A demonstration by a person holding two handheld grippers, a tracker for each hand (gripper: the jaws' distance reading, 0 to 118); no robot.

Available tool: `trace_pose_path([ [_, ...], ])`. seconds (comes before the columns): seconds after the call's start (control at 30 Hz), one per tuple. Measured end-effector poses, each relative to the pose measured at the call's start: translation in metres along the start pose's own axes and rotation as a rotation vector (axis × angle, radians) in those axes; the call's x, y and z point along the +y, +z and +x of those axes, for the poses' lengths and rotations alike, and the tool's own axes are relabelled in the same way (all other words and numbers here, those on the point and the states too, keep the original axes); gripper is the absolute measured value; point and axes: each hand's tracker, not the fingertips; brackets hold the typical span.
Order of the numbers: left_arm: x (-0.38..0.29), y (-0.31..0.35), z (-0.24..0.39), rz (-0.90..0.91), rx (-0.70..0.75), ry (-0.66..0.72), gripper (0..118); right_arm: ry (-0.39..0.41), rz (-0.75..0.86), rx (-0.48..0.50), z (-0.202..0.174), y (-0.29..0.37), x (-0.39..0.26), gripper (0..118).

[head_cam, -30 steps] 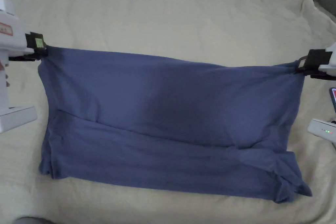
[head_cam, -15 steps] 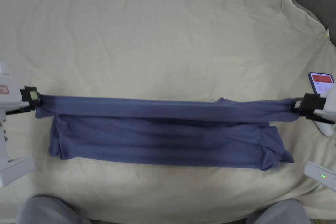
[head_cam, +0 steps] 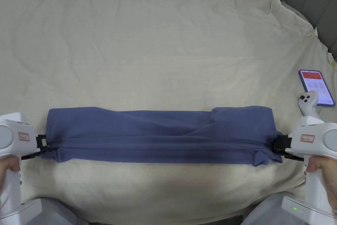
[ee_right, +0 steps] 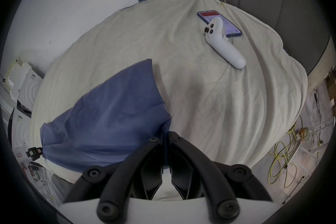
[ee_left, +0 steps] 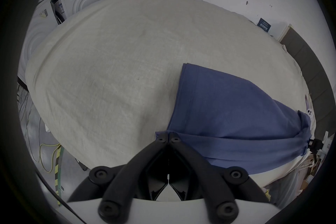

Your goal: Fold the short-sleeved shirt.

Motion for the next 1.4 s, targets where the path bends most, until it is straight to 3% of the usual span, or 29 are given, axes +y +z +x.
trace_pose_path([
  [0.07, 0.000, 0.004, 0.004, 0.005, 0.017, -0.020, 6, 0.026, 0.002, -0.011, -0.007, 0.005, 0.000, 9],
  [0.13, 0.002, 0.009, 0.002, 0.011, 0.029, -0.031, 30, 0.080, 0.004, -0.060, -0.011, 0.013, 0.000, 35],
  [0.17, 0.003, 0.014, 0.001, 0.015, 0.051, -0.031, 62, 0.114, 0.020, -0.087, -0.011, 0.020, 0.001, 59],
  [0.2, 0.005, 0.019, -0.001, 0.029, 0.078, -0.042, 85, 0.139, 0.040, -0.114, -0.011, 0.028, 0.003, 76],
  [0.23, 0.008, 0.023, -0.004, 0.045, 0.096, -0.056, 106, 0.151, 0.064, -0.138, -0.011, 0.036, 0.004, 88],
  [0.27, 0.012, 0.031, -0.004, 0.085, 0.116, -0.063, 118, 0.174, 0.099, -0.165, -0.012, 0.046, 0.007, 95],
  [0.4, 0.036, 0.064, 0.006, 0.248, 0.168, -0.116, 118, 0.264, 0.247, -0.200, -0.023, 0.089, 0.023, 95],
  [0.5, 0.047, 0.095, 0.023, 0.472, 0.169, -0.127, 118, 0.298, 0.405, -0.173, -0.034, 0.118, 0.035, 95],
  [0.63, 0.046, 0.128, 0.056, 0.719, 0.144, -0.148, 118, 0.324, 0.582, -0.079, -0.061, 0.151, 0.037, 95],
  [0.87, 0.021, 0.153, 0.102, 0.898, -0.029, -0.156, 118, 0.302, 0.854, 0.034, -0.103, 0.177, 0.015, 95],
  [1.07, -0.001, 0.156, 0.120, 0.965, -0.060, -0.199, 110, 0.286, 0.939, 0.086, -0.113, 0.186, -0.006, 94],
  [1.13, -0.004, 0.156, 0.121, 0.978, -0.082, -0.206, 91, 0.295, 0.941, 0.105, -0.113, 0.184, -0.009, 94],
  [1.17, -0.005, 0.155, 0.123, 0.970, -0.093, -0.205, 75, 0.298, 0.936, 0.108, -0.113, 0.183, -0.009, 92],
  [1.23, -0.007, 0.152, 0.123, 0.948, -0.109, -0.195, 48, 0.307, 0.909, 0.130, -0.112, 0.181, -0.013, 73],
  [1.27, -0.007, 0.150, 0.123, 0.940, -0.114, -0.193, 32, 0.306, 0.904, 0.128, -0.112, 0.180, -0.015, 50],
  [1.37, -0.012, 0.145, 0.125, 0.919, -0.108, -0.187, 2, 0.295, 0.895, 0.123, -0.111, 0.176, -0.019, 2],
  [1.4, -0.013, 0.144, 0.125, 0.910, -0.111, -0.184, 0, 0.282, 0.887, 0.116, -0.114, 0.173, -0.020, 2],
])
